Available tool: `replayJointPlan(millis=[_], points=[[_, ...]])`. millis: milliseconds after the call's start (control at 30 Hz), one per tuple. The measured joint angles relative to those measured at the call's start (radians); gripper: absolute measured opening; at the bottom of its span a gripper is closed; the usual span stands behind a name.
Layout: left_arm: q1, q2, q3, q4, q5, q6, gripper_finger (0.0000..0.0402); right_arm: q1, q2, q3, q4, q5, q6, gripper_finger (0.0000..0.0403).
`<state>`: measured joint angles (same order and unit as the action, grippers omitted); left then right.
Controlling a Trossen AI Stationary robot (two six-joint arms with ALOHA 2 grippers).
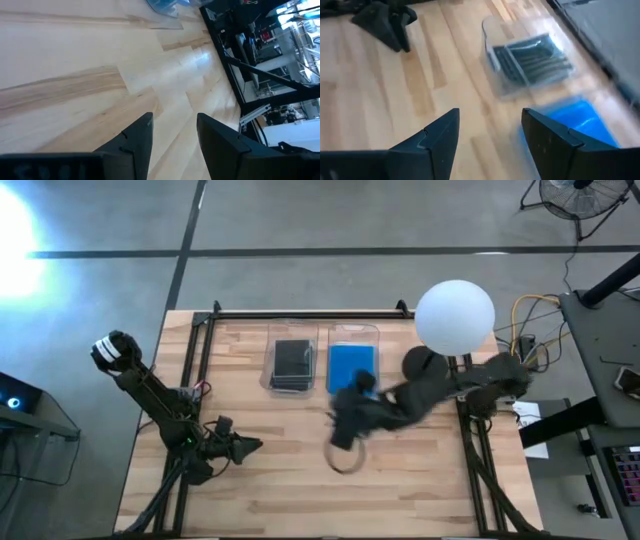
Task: Pick & place jewel cases by type
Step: Return to Home Position
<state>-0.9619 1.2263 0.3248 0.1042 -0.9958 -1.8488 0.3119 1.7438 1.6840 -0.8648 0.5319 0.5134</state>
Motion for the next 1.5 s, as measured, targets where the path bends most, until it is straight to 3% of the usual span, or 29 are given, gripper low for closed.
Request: replayJointPlan(millis=[200, 367, 467, 600, 700, 767, 867, 933, 1067, 1267, 1500], points=[[0.0, 0.0, 0.0, -0.009, 0.0, 0.008, 0.0135, 0.092, -0.306, -0.327, 0.011, 0.032, 0.2, 0.0203], [0.0, 0.0, 0.001, -0.008, -0.007, -0.032, 0.0135, 0.112, -0.539, -0.468, 0.013, -0.064, 0.4, 0.0203], [0.0, 0.0, 0.007, 0.035, -0.04, -0.052, 0.0135, 0.127, -0.653, -0.565, 0.244, -0.098, 0.229, 0.0203], [0.015, -0.008, 0.014, 0.212, -0.091, 0.203, 0.0135, 0.046, -0.778, -0.789, 0.793, -0.421, -0.029, 0.0203], [0.06, -0.013, 0.014, 0.359, -0.086, 0.418, 0.0135, -0.064, -0.835, -0.982, 1.044, -0.575, -0.018, 0.0203], [0.099, -0.022, 0.014, 0.462, -0.034, 0.566, 0.0135, -0.147, -0.867, -1.112, 1.171, -0.64, 0.043, 0.0203], [0.172, -0.04, 0.014, 0.628, 0.124, 0.793, 0.0135, -0.24, -0.914, -1.264, 1.441, -0.752, 0.063, 0.0203], [0.224, -0.059, 0.014, 0.744, 0.23, 0.919, 0.0135, -0.267, -0.959, -1.324, 1.507, -0.791, 0.059, 0.0203], [0.319, -0.134, 0.014, 0.84, 0.378, 1.095, 0.0135, -0.302, -1.068, -1.411, 1.408, -0.771, 0.029, 0.0203], [0.384, -0.324, 0.014, 0.72, 0.452, 1.225, 0.0135, -0.299, -1.247, -1.529, 1.385, -0.762, 0.024, 0.0203], [0.393, -0.604, 0.014, 0.215, 0.455, 1.19, 0.0135, -0.297, -1.45, -1.621, 1.289, -0.69, 0.014, 0.0203]])
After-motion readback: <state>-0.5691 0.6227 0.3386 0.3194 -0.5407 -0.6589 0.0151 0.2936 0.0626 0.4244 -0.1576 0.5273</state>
